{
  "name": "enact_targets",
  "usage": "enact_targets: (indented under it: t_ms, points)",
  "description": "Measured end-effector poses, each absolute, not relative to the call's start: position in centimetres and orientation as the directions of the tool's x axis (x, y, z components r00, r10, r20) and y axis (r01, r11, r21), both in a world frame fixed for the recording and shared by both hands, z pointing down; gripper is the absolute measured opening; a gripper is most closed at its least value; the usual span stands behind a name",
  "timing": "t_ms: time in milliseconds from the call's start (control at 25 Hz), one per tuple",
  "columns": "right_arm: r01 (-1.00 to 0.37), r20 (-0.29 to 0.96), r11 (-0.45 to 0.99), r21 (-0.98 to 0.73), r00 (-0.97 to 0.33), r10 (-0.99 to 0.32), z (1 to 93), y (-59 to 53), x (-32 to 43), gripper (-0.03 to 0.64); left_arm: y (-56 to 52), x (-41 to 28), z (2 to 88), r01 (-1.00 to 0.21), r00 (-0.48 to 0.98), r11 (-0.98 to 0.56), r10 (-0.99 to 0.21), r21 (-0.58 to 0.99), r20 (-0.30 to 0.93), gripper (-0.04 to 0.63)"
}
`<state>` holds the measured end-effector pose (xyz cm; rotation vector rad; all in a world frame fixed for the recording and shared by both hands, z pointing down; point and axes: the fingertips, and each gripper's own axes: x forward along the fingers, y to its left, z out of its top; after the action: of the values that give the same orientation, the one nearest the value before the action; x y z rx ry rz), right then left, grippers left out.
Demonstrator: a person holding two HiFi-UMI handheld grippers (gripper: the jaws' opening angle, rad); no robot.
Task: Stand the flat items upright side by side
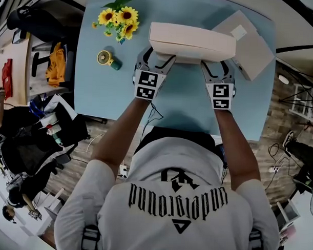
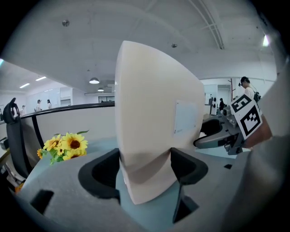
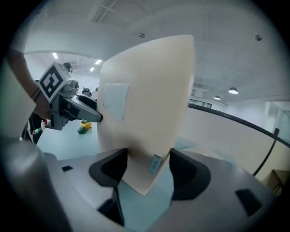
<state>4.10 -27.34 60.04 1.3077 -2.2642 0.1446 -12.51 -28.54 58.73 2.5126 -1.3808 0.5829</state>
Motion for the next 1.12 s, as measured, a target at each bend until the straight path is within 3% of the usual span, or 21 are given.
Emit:
enact_targets:
  t_ms: [400,800,1120]
  points:
    - [-0.831,0.486,0.531,0.164,-0.4,-0.777,60.9,-27.5,4.0,0.291,-28.8,-12.7,59.7,-0.844,0.485,-0.537,-0.76,0.002,0.432,0.37]
    - [-0.836,0.491,0.534,0.128,-0.415,-0.766,60.5,-27.6,4.6,0.357,-28.3,-13.3,59.2,-0.845,0.492,-0.535,-0.767,0.014,0.413,0.379]
    - [-0.844,0.475,0.526,0.106,-0.421,-0.772,58.7,-24.9,5.1,0.359,-25.2,-13.6,57.7,-0.843,0.508,-0.536,-0.765,0.048,0.396,0.383]
